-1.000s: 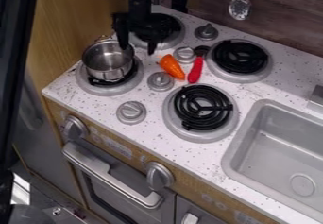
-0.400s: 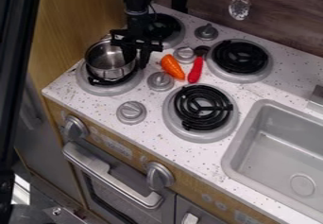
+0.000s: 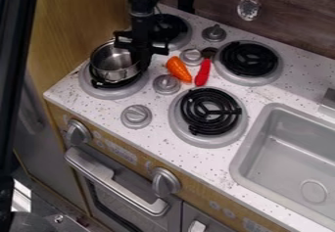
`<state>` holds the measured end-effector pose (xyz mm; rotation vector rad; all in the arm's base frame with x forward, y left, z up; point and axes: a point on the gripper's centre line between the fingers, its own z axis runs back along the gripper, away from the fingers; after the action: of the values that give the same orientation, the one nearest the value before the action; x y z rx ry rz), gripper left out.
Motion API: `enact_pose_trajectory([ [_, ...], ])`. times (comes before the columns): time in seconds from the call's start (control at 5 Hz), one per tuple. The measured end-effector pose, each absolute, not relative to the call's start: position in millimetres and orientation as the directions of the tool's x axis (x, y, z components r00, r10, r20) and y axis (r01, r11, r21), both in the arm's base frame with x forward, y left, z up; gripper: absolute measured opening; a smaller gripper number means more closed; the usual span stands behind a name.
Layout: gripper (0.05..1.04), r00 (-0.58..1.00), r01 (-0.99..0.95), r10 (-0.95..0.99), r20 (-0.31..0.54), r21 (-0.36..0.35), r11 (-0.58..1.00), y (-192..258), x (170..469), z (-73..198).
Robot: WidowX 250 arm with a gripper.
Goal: Moved the silver pot from the down left burner to the down right burner
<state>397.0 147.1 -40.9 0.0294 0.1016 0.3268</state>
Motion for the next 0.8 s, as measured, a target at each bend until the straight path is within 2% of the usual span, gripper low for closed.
enact_pose_trajectory([
  [0.4,0.069,0.984,-0.175,0.175,0.0,0.08,0.981,63.2,394.6,3.0],
  [0.8,0.069,0.997,-0.057,0.06,-0.039,0.063,0.996,-34.4,374.5,-10.4],
])
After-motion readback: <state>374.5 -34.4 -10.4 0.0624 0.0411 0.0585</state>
